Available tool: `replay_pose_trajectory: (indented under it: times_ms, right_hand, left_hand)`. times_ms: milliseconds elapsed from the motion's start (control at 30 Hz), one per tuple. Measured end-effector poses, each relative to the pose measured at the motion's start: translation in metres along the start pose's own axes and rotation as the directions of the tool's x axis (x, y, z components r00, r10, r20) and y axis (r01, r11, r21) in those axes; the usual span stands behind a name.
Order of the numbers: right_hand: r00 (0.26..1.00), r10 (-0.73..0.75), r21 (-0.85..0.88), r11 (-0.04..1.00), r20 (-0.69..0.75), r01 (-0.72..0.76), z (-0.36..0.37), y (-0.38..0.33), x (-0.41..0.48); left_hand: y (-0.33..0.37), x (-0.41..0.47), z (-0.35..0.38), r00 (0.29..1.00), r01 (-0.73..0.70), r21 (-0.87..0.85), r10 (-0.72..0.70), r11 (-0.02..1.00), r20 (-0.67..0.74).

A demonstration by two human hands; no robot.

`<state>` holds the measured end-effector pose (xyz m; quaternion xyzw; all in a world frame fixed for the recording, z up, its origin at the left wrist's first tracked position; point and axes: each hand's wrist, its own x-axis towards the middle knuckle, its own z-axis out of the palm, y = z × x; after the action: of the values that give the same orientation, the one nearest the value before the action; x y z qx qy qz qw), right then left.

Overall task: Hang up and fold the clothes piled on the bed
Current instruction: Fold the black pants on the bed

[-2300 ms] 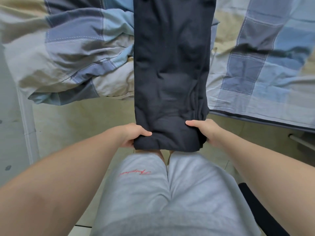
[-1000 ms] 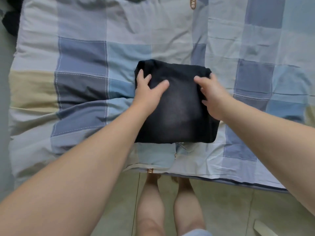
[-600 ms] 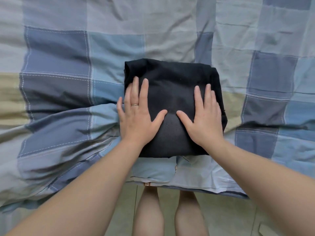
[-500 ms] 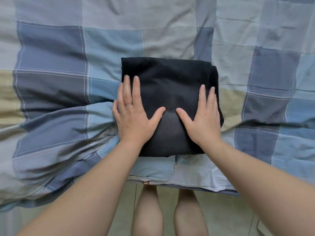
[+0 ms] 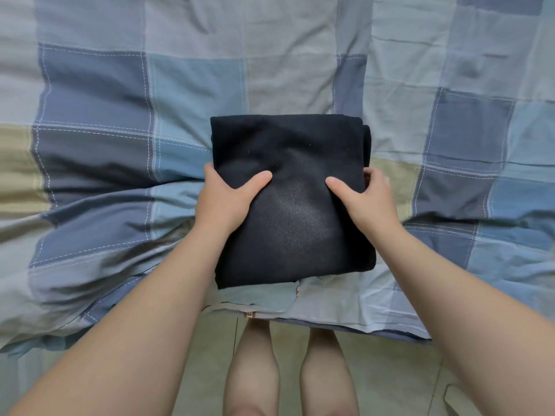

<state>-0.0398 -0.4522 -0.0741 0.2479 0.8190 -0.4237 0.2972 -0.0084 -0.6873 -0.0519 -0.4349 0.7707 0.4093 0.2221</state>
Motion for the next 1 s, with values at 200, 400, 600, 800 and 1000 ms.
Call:
replay_pose_trajectory:
  times_ms: [200,400,600,800,1000]
  right_hand:
    - [0.988,0.036,-0.034,0.999,0.148,-0.032,-0.015,0.016,-0.023]
    - [0.943,0.188,0.228,0.94,0.274,-0.253,-0.019,0.055,-0.076]
    - [0.794,0.377,0.361,0.74,0.477,-0.568,-0.021,0.082,-0.144]
    - [0.636,0.468,0.402,0.508,0.613,-0.762,-0.023,0.11,-0.236]
    - [0.66,0.556,0.544,0.388,0.505,-0.744,-0.027,0.119,-0.316]
  left_hand:
    - [-0.009,-0.012,0.002,0.985,0.031,-0.157,-0.004,0.987,0.175]
    - [0.001,-0.025,-0.024,0.799,0.292,0.101,-0.301,0.951,0.521]
    - [-0.027,-0.055,-0.042,0.536,0.386,0.343,-0.511,0.856,0.672]
    - [-0.066,-0.11,-0.059,0.541,0.29,0.481,-0.556,0.827,0.631]
    - [-0.059,-0.167,-0.082,0.569,0.202,0.563,-0.564,0.801,0.599]
